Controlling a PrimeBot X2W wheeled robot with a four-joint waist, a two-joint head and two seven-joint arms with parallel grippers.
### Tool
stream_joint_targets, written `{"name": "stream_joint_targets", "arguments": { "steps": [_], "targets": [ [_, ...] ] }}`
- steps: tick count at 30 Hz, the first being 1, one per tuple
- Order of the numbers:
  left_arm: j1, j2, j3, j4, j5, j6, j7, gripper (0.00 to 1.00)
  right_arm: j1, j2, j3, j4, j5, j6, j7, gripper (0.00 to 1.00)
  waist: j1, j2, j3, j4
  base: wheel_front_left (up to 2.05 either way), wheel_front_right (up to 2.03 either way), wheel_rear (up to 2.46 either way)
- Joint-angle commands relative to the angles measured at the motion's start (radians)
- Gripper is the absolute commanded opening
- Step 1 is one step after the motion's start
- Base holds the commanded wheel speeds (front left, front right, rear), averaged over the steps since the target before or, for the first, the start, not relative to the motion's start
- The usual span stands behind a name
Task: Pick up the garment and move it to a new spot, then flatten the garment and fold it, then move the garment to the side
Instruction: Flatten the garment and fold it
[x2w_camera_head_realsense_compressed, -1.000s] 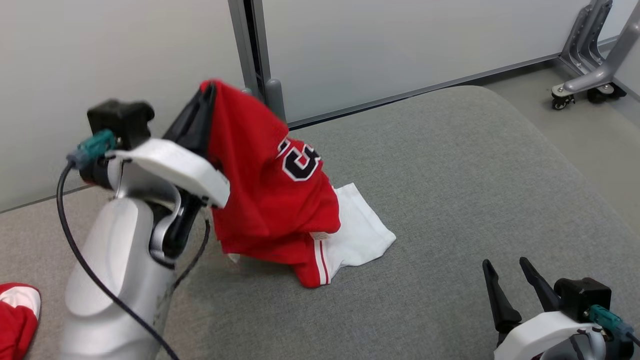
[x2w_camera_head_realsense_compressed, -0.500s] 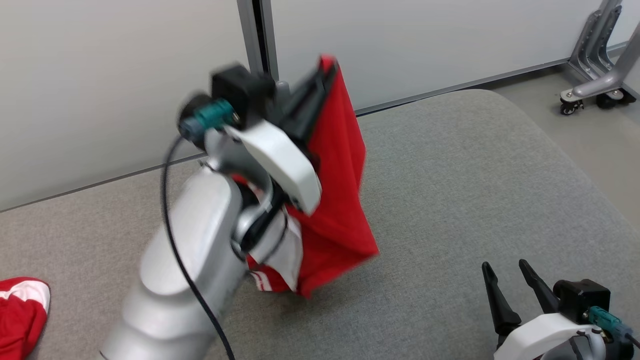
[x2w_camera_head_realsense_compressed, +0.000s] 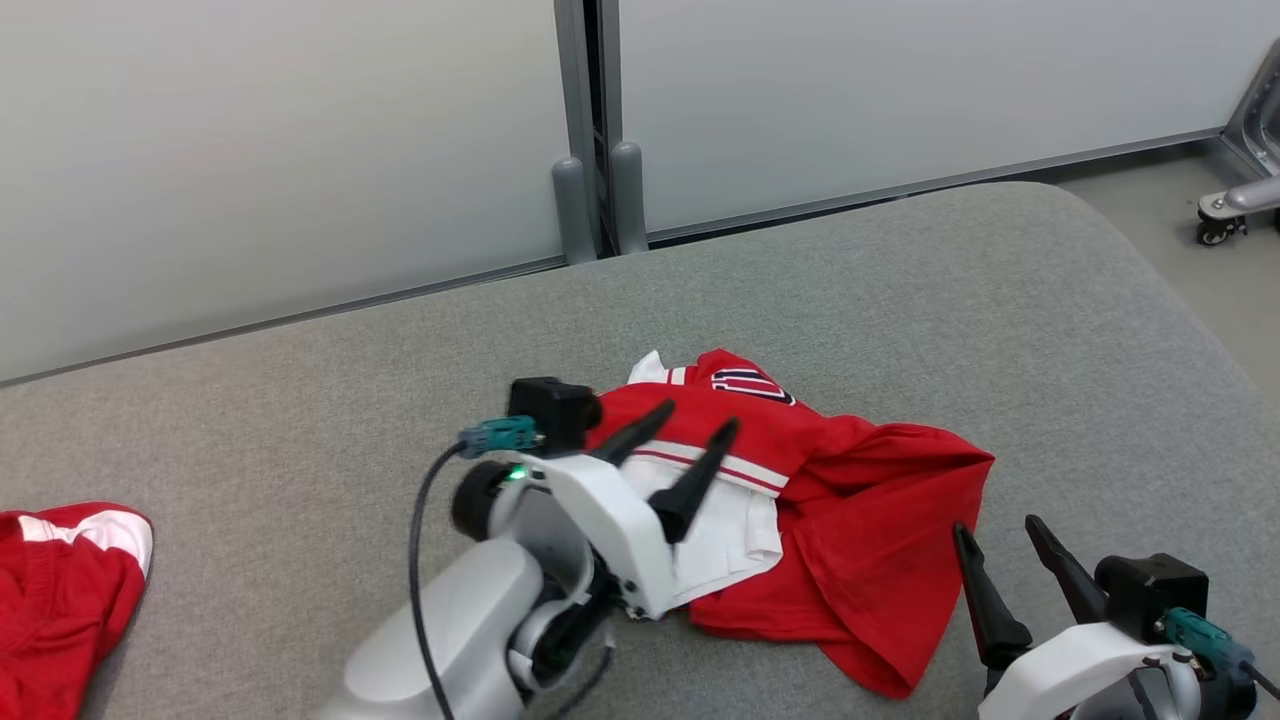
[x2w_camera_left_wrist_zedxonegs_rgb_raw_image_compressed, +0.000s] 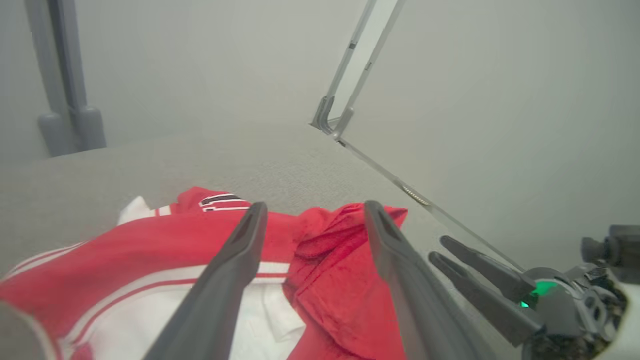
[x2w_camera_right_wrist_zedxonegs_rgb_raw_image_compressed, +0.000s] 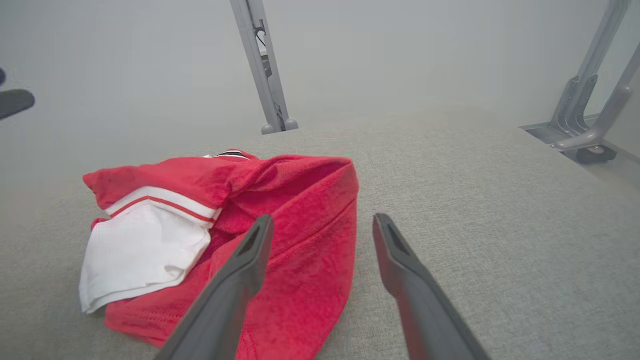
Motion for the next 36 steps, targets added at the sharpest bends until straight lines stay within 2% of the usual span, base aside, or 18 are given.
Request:
{"name": "stream_joint_targets", "arguments": {
  "steps": [1, 4, 9, 12, 15, 19, 24, 27, 28, 29, 30, 31, 32, 36],
  "targets": [
    [-0.009, 0.039, 0.021, 0.027, 0.028, 0.039, -0.018, 1.0, 0.004, -0.006, 0.0, 0.002, 0.005, 0.001, -0.008, 1.0, 0.0, 0.0, 0.0, 0.006, 0.0, 0.0, 0.0],
    [-0.016, 0.082, 0.043, 0.094, 0.042, 0.105, -0.005, 1.0, -0.001, -0.006, 0.01, 0.002, 0.01, 0.001, -0.007, 1.0, 0.0, 0.0, 0.008, 0.002, 0.0, 0.0, 0.0],
    [-0.025, 0.104, 0.08, 0.175, -0.009, 0.124, 0.055, 1.0, -0.02, -0.006, 0.021, 0.002, 0.011, 0.001, -0.012, 1.0, 0.0, 0.0, 0.035, -0.028, 0.0, 0.0, 0.0],
    [-0.047, 0.097, 0.099, 0.226, -0.041, 0.126, 0.09, 1.0, -0.029, -0.006, 0.026, 0.006, 0.016, 0.001, -0.02, 1.0, 0.0, 0.0, 0.055, -0.053, 0.0, 0.0, 0.0],
    [-0.067, 0.094, 0.119, 0.282, -0.05, 0.16, 0.097, 1.0, -0.037, -0.007, 0.022, 0.012, 0.019, 0.001, -0.026, 1.0, 0.0, 0.0, 0.071, -0.077, 0.0, 0.0, 0.0],
    [-0.082, 0.086, 0.142, 0.318, -0.078, 0.149, 0.106, 1.0, -0.04, -0.006, 0.015, 0.017, 0.014, 0.001, -0.031, 1.0, 0.0, 0.0, 0.081, -0.096, 0.0, 0.0, 0.0],
    [-0.101, 0.093, 0.157, 0.377, -0.079, 0.194, 0.107, 1.0, -0.042, -0.006, 0.016, 0.021, 0.019, 0.001, -0.039, 1.0, 0.0, 0.0, 0.086, -0.108, 0.0, 0.0, 0.0],
    [-0.104, 0.075, 0.164, 0.378, -0.103, 0.161, 0.112, 1.0, -0.046, -0.006, 0.022, 0.024, 0.026, 0.001, -0.042, 1.0, 0.0, 0.0, 0.089, -0.108, 0.0, 0.0, 0.0],
    [-0.109, 0.073, 0.158, 0.376, -0.1, 0.148, 0.115, 0.91, -0.047, -0.006, 0.023, 0.026, 0.027, 0.001, -0.043, 1.0, 0.0, 0.0, 0.089, -0.107, 0.0, 0.0, 0.0],
    [-0.115, 0.074, 0.158, 0.373, -0.103, 0.136, 0.112, 0.46, -0.049, -0.006, 0.025, 0.027, 0.028, 0.001, -0.044, 1.0, 0.0, 0.0, 0.09, -0.106, 0.0, 0.0, 0.0],
    [-0.119, 0.07, 0.155, 0.37, -0.106, 0.12, 0.111, 0.16, -0.051, -0.006, 0.026, 0.028, 0.028, 0.001, -0.044, 1.0, 0.0, 0.0, 0.091, -0.105, 0.0, 0.0, 0.0],
    [-0.121, 0.064, 0.156, 0.368, -0.111, 0.109, 0.11, 0.0, -0.053, -0.006, 0.026, 0.029, 0.029, 0.001, -0.046, 1.0, 0.0, 0.0, 0.091, -0.104, 0.0, 0.0, 0.0],
    [-0.129, 0.055, 0.152, 0.368, -0.111, 0.087, 0.102, 0.0, -0.055, -0.006, 0.026, 0.03, 0.029, 0.001, -0.047, 1.0, 0.0, 0.0, 0.092, -0.102, 0.0, 0.0, 0.0],
    [-0.166, 0.044, 0.151, 0.345, -0.09, 0.054, 0.04, 0.0, -0.054, -0.006, 0.02, 0.033, 0.026, 0.001, -0.049, 1.0, 0.0, 0.0, 0.09, -0.092, 0.0, 0.0, 0.0]
  ]
}}
